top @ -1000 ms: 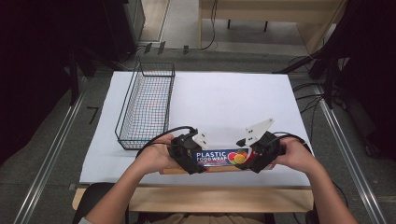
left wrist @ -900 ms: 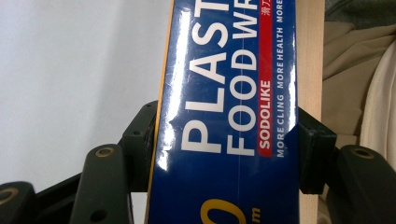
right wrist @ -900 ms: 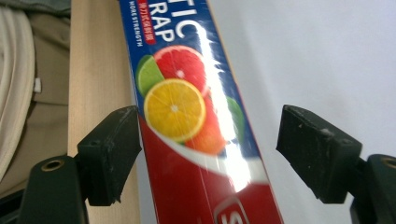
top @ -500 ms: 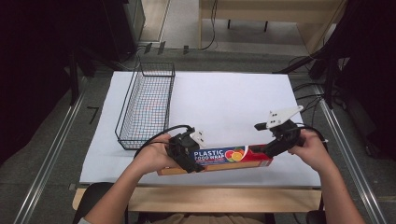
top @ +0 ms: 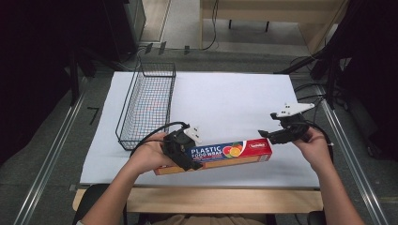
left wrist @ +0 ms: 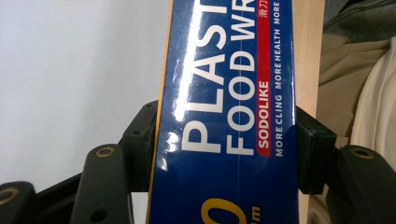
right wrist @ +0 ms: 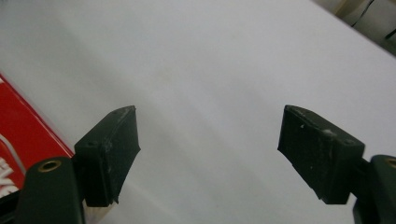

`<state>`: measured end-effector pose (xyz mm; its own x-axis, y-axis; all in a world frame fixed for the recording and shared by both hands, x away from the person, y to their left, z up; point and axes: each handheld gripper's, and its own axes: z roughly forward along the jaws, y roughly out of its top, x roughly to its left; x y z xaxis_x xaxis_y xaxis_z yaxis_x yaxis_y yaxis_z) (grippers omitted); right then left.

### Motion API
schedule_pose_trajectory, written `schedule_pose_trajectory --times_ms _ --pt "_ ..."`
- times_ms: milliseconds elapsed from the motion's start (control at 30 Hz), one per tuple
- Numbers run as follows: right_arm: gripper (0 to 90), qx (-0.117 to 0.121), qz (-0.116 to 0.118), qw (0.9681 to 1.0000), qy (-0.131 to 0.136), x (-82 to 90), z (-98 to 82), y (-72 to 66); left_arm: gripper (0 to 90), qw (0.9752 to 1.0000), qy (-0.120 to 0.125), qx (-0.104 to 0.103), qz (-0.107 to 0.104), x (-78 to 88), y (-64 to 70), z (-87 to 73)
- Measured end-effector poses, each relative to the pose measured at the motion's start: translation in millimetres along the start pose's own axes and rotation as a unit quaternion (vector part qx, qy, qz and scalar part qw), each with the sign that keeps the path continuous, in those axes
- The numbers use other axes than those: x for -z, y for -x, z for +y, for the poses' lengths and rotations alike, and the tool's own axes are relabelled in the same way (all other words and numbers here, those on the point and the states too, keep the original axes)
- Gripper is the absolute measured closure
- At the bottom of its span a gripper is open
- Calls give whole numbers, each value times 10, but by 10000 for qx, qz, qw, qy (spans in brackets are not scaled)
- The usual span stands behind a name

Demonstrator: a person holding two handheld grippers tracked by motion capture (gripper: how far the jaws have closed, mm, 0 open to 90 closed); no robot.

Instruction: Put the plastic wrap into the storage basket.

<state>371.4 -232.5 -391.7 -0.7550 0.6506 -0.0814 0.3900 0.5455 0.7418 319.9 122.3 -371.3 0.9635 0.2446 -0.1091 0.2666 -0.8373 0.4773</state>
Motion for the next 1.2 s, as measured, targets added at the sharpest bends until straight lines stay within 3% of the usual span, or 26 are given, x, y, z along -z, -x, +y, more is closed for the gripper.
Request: schedule_pose_trajectory --times_ms 67,133,300,433,567,700,867,967,1200 --pt "208 -104 19 9999 -104 -38 -15 28 393 10000 -1 23 -14 10 0 -15" --pt "208 -214 -118 9996 -145 -75 -12 50 393 10000 26 67 11 20 1 -31" --pt "208 -151 -103 9994 -309 -189 -38 70 393 9998 79 172 73 105 -1 -65" --pt "208 -116 -289 9983 -493 -252 -54 33 392 9994 176 279 142 204 -10 -97" --pt "205 -100 -193 9986 -478 -304 -51 0 393 9982 296 498 158 279 -44 -119" --pt "204 -253 -125 9988 -399 -327 -68 -5 391 9976 361 529 266 371 -87 -150" --pt "205 -411 -283 9977 -452 -365 -90 -25 392 9947 458 844 378 459 -161 -164" --pt "205 -505 -290 9974 -423 -384 -94 -45 392 9933 487 924 495 498 -216 -169" --pt "204 -380 -287 9976 -500 -422 -88 -109 393 9891 496 1213 667 541 -350 -189"
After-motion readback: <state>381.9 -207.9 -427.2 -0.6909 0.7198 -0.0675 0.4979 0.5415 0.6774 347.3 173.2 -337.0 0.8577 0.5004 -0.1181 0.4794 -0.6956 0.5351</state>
